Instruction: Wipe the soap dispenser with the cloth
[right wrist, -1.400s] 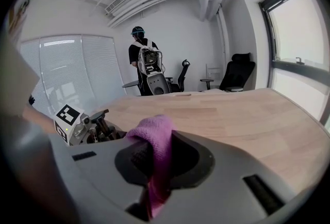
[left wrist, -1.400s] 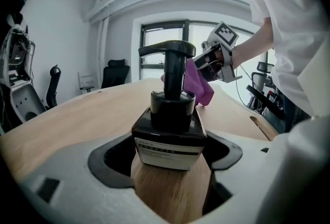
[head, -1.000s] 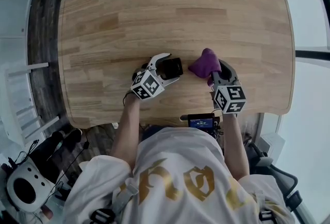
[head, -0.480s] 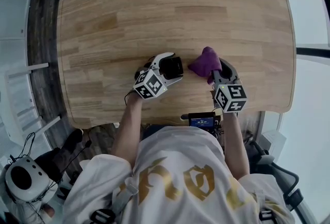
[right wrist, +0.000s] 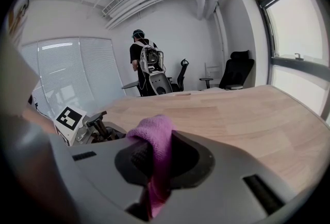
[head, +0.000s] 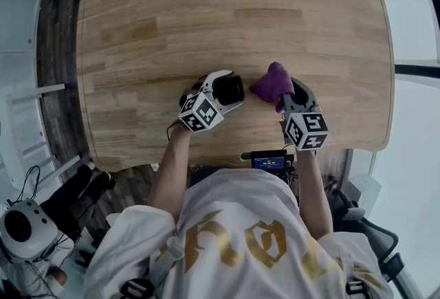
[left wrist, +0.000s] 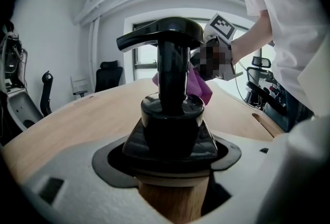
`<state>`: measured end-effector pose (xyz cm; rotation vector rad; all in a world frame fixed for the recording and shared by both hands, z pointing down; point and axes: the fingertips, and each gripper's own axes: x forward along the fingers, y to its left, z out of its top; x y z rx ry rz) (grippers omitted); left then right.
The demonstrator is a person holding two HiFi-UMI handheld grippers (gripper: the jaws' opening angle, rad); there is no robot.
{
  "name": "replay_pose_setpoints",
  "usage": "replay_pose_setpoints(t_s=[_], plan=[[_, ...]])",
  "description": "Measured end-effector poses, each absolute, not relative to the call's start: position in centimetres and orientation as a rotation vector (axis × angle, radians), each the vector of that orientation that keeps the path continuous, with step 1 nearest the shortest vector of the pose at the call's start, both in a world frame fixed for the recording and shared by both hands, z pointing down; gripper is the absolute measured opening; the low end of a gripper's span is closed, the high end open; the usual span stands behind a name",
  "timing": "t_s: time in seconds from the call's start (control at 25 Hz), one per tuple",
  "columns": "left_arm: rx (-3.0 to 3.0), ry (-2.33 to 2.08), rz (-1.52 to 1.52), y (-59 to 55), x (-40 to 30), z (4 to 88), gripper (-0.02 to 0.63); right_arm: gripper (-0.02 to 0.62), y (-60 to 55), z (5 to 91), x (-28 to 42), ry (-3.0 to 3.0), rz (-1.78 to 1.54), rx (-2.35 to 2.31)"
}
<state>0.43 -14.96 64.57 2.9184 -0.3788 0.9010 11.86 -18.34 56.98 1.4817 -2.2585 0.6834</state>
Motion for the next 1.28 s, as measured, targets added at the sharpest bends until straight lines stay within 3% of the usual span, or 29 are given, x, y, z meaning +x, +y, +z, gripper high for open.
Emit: replay_pose_setpoints(t_s=[0.84,1.28], plan=[[2.799,-0.562,0.907,-14.6,0.5,64.2,0.357,0.034,-18.4,54.8,12.3,-2.29,0.655,1.509],[2.741,-0.673,0.735,-14.8,-0.1,60.2,0.357,0.034,-16.8,53.1,11.3,-2.336,0.625,1.509]])
